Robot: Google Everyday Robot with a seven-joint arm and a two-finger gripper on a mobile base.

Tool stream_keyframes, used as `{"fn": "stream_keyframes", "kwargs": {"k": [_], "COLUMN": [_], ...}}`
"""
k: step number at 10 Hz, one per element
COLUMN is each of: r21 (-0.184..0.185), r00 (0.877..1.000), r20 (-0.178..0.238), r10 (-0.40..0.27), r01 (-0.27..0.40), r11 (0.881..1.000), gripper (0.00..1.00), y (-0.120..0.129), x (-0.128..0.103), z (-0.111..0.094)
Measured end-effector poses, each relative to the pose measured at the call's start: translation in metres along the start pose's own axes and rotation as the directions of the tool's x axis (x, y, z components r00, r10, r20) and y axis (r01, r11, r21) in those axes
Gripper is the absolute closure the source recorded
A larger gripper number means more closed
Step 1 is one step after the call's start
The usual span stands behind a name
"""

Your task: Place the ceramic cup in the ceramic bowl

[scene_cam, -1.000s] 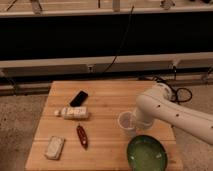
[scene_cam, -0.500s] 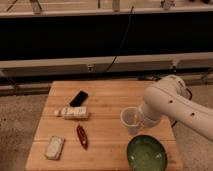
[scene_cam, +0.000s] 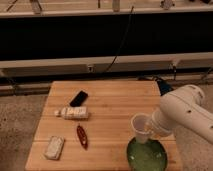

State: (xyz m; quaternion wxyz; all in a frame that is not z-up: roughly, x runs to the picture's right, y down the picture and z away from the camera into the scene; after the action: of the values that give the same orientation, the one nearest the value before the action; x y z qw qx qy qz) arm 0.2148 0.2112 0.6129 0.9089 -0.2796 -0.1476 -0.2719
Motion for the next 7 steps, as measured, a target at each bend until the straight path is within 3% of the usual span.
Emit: {"fn": "stream_keyframes", "kwargs": {"k": [3, 7], "r21": [0.014, 0.018], "r00": [0.999, 0.996], "r20": [0.013, 0.038], "r10": [0.049, 0.085], "r01": [-0.049, -0.086], "r11": [0.999, 0.996], "gripper": [0.95, 0.55], "y": [0.023, 0.047], "x": [0.005, 0.003], "z": [0.017, 0.043]}}
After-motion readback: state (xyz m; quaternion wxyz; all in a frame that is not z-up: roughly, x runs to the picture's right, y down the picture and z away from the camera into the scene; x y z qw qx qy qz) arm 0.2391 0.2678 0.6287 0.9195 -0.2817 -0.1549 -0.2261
